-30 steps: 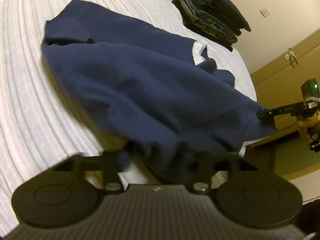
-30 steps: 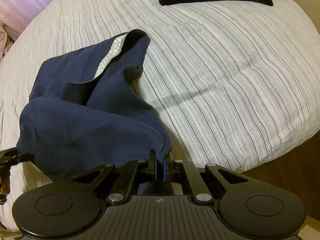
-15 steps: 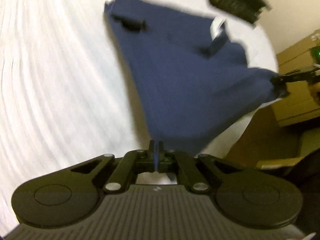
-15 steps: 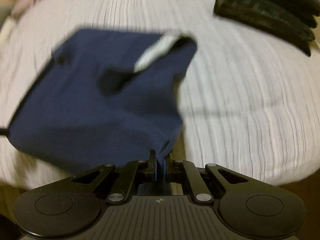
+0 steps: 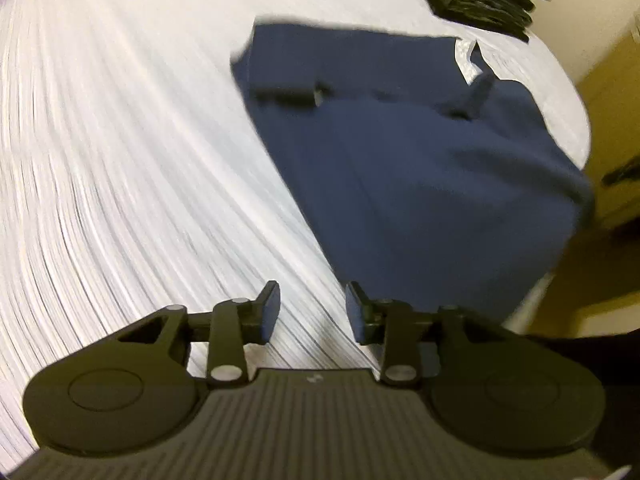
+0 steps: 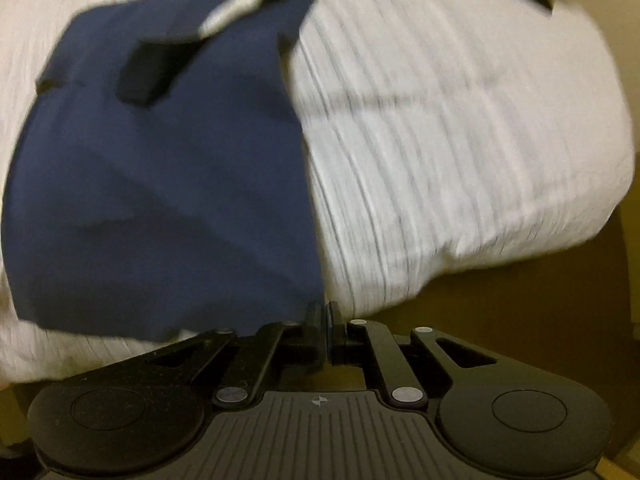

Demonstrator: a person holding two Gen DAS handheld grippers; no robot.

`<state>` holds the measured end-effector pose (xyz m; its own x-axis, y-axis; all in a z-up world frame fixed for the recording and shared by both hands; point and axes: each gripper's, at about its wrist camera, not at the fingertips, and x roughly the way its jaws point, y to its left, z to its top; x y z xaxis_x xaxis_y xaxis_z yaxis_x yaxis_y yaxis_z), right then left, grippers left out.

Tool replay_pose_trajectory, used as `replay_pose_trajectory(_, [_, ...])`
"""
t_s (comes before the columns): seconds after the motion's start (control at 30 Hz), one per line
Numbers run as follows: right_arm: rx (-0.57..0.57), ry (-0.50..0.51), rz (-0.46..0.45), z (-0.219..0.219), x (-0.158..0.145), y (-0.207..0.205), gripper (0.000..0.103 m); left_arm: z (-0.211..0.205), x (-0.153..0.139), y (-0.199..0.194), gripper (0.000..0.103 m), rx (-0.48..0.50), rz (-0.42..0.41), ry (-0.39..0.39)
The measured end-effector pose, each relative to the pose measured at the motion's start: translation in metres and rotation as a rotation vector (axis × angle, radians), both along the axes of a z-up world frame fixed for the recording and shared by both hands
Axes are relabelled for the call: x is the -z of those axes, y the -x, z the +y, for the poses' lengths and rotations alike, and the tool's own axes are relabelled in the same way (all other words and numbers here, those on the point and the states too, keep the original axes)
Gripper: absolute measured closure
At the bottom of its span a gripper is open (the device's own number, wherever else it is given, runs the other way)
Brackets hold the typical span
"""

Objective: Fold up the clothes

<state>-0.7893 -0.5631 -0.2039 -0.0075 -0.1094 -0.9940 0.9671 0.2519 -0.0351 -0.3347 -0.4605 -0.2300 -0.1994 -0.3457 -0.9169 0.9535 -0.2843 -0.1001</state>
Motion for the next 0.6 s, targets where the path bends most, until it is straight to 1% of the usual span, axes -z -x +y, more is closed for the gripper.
replay_pose_trajectory(0.03, [-0.036,0.031,0.004,-0.002,-0.006,-0.008,0.099,-0.008,-0.001,0.004,0.054,0.042,-0.047,0.043])
replay_pose_trajectory(0.1, [-0.137,0.09,0.007,-0.007,-0.018,-0.027,0.099,-0.026,-0.001,0.018,0.032,0.143,-0.162,0.14])
replay_pose_trajectory(0.17, [-0.278,0.158,0.026,-0.018,-0.026,-0.054,0.099,-0.04,0.002,0.033,0.026,0.235,-0.274,0.215])
replay_pose_trajectory(0.2, [-0.349,0.187,0.031,-0.026,-0.026,-0.066,0.098,-0.049,0.006,0.04,0.026,0.282,-0.323,0.247])
replay_pose_trajectory(0.3, [-0.555,0.252,0.029,-0.055,-0.015,-0.101,0.098,-0.069,0.021,0.058,0.024,0.406,-0.432,0.312])
replay_pose_trajectory(0.33, [-0.624,0.265,0.03,-0.065,-0.008,-0.112,0.093,-0.075,0.029,0.066,0.022,0.451,-0.467,0.325])
replay_pose_trajectory(0.37, [-0.694,0.278,0.03,-0.074,-0.002,-0.123,0.076,-0.081,0.037,0.075,0.018,0.496,-0.5,0.337])
replay_pose_trajectory(0.4, [-0.764,0.297,0.028,-0.08,0.005,-0.132,0.034,-0.087,0.045,0.081,0.018,0.538,-0.53,0.346])
replay_pose_trajectory(0.43, [-0.835,0.319,0.024,-0.083,0.011,-0.138,0.016,-0.092,0.053,0.086,0.017,0.578,-0.558,0.349])
replay_pose_trajectory(0.5, [-0.989,0.342,0.018,-0.089,0.023,-0.148,0.017,-0.102,0.069,0.095,0.017,0.658,-0.61,0.35])
replay_pose_trajectory(0.6, [-1.223,0.369,0.064,-0.09,0.044,-0.156,0.017,-0.116,0.088,0.104,0.019,0.76,-0.658,0.357])
